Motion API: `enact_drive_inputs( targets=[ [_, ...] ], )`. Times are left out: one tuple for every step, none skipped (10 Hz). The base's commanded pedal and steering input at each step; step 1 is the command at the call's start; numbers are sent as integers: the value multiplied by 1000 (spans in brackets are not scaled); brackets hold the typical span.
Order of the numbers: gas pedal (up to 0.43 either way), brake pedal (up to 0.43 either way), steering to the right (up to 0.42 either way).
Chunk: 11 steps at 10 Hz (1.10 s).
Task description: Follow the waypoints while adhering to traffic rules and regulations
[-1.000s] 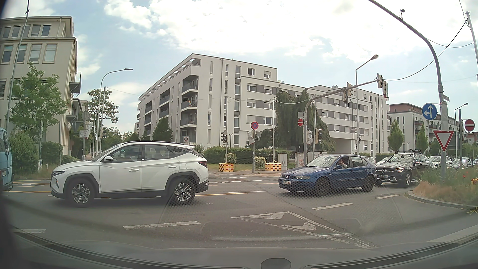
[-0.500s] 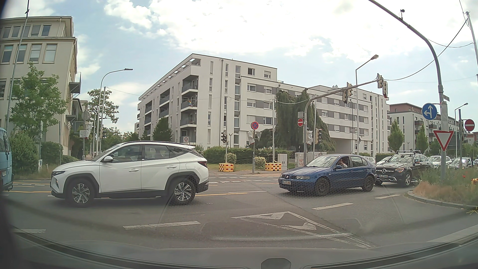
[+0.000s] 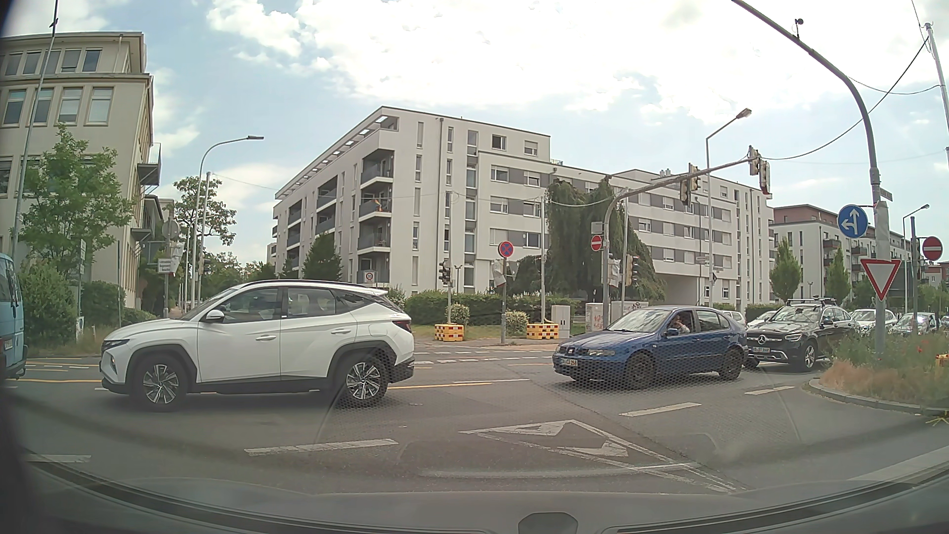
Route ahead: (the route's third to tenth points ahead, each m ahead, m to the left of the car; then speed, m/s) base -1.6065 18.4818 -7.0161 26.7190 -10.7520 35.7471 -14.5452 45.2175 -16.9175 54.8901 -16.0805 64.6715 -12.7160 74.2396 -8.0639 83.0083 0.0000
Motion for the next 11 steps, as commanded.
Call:
enact_drive_inputs(
  targets=[
    [0,335,-882],
    [0,335,-881],
    [0,335,-882],
    [0,335,-881],
    [0,335,-881],
    [0,341,-882],
    [0,335,-882],
    [0,335,-881],
    [0,335,-881],
    [0,335,-881],
    [0,335,-881]
  ],
)
